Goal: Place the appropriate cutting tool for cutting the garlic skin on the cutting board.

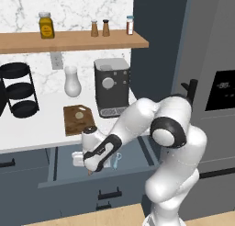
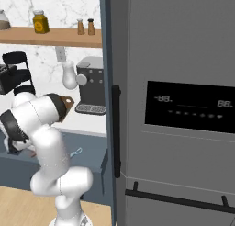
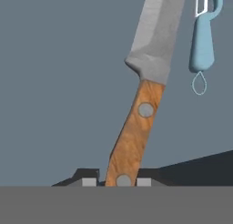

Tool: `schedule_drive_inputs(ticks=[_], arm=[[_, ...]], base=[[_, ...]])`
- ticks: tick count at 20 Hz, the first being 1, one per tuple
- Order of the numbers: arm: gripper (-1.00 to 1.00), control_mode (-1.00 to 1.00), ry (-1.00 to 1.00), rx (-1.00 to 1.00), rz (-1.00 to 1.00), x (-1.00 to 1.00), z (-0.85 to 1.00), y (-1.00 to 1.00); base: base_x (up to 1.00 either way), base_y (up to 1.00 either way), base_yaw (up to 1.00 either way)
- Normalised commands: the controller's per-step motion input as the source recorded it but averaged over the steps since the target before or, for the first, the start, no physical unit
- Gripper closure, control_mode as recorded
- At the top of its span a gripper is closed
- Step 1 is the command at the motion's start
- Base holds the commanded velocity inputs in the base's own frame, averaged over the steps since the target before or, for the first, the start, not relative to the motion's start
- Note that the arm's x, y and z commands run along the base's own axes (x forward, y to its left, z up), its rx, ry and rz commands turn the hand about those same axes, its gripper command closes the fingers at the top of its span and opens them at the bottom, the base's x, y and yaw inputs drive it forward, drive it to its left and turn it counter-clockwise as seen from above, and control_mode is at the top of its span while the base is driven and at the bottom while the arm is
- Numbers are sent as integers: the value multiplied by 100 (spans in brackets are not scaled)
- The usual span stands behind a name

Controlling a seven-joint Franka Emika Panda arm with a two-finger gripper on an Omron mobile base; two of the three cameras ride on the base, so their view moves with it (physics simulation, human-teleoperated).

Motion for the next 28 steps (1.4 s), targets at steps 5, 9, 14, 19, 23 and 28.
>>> schedule_drive_inputs(ticks=[5, 9, 14, 19, 23, 28], arm=[[100, -100, 0, 6, -10, -38, 100, 0], [100, -100, 0, 2, -8, -77, 100, 6], [100, -100, 0, 1, -3, -89, 100, 12], [100, -100, 0, 0, 0, 1, 91, 6], [100, -100, 0, 0, 8, 92, 57, 0], [100, -100, 5, -1, 27, 96, 21, 18]], base=[[0, 0, 0], [0, 0, 0], [0, 0, 0], [0, 0, 0], [0, 0, 0], [0, 0, 0]])
